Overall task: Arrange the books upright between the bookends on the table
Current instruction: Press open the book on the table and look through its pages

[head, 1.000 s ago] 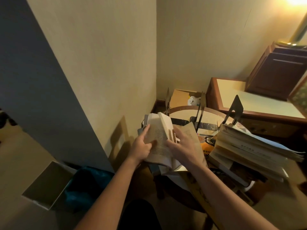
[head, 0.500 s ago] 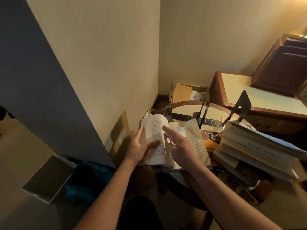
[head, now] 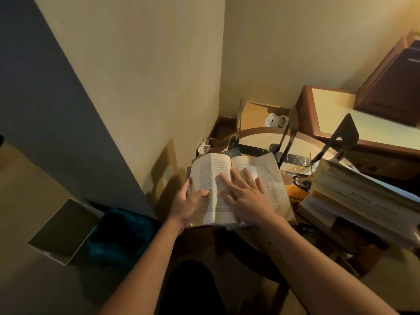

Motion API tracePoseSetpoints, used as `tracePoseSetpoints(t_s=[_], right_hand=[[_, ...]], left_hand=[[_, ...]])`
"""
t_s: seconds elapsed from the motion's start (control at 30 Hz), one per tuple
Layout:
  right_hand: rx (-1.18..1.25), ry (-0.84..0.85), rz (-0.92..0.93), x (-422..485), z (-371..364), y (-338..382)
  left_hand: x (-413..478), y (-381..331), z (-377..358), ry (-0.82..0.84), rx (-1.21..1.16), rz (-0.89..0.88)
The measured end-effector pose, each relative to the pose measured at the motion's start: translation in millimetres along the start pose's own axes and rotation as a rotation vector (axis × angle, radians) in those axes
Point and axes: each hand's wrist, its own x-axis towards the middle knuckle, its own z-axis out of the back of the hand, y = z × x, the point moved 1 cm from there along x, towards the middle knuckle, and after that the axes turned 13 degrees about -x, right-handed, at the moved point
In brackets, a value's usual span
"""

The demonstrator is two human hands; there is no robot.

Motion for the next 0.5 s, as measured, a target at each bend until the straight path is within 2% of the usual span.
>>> tracePoseSetpoints(t_s=[0.07,0.1,0.17,0.2,0.3,0.5], right_hand=[[-0.028,0.008,0.003,0.7,-2.9,-0.2],[-0.031,0.007,0.006,0.4,-3.5,-0.5],[-0.032,-0.002,0.007,-0.1,-4.0,-0.8],[-0.033,-0.007,0.004,-0.3,-5.1,-0.9],[-0.009,-0.025,-0.03,-0.5,-10.5,-1.7],[-0.031,-0.031,-0.007,0.7,-14.2,-4.9]], left_hand=[[-3.2,0.2,-6.0,-0.113,0.361,-0.116],[-8.1,-0.3,-12.3,-0.161,0.531,-0.263],[-17.7,-3.8,-28.1,-0.094,0.701,-0.586],[-22.0,-5.1,-35.1,-0.03,0.758,-0.655],[-14.9,5.5,-41.0,0.055,0.897,-0.574],[11.4,-6.4,-41.6,0.067,0.92,-0.462]])
